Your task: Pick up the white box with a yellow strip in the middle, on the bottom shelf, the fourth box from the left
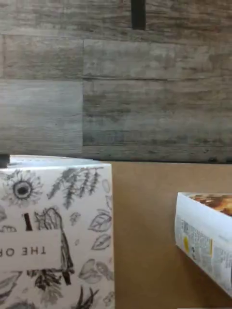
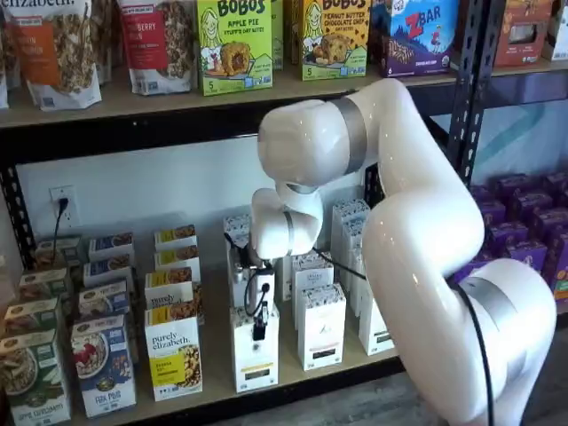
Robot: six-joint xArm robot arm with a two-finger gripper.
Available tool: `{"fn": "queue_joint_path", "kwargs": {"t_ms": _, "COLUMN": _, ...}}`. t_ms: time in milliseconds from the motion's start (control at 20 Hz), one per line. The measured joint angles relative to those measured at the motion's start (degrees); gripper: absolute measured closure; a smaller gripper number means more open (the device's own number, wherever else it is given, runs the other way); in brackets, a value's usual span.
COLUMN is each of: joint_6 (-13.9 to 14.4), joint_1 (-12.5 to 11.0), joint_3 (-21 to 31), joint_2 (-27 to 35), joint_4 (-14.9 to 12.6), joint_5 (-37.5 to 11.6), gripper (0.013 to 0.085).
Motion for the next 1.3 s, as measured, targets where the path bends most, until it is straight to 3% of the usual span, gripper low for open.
{"fn": "queue_joint_path", "kwargs": {"t_ms": 500, "joint_6": -1.73, "joint_1": 0.8, "joint_3": 8.65, "joint_2": -5.6, "joint_4": 2.38, "joint_5": -2.11, "gripper": 0.045}}
{"fn": "queue_joint_path", "kwargs": {"t_ms": 1000, "joint_6": -6.8, "joint_1": 2.47, "joint_3": 21.67, "joint_2": -13.21, "joint_4": 8.8, "joint_5": -8.5, "gripper": 0.045}}
{"fn": "queue_joint_path", "kwargs": {"t_ms": 1300, "joint_6": -7.94, "joint_1": 3.92, "joint_3": 28.07, "joint_2": -17.57, "joint_4": 11.22, "joint_5": -10.73, "gripper": 0.045}}
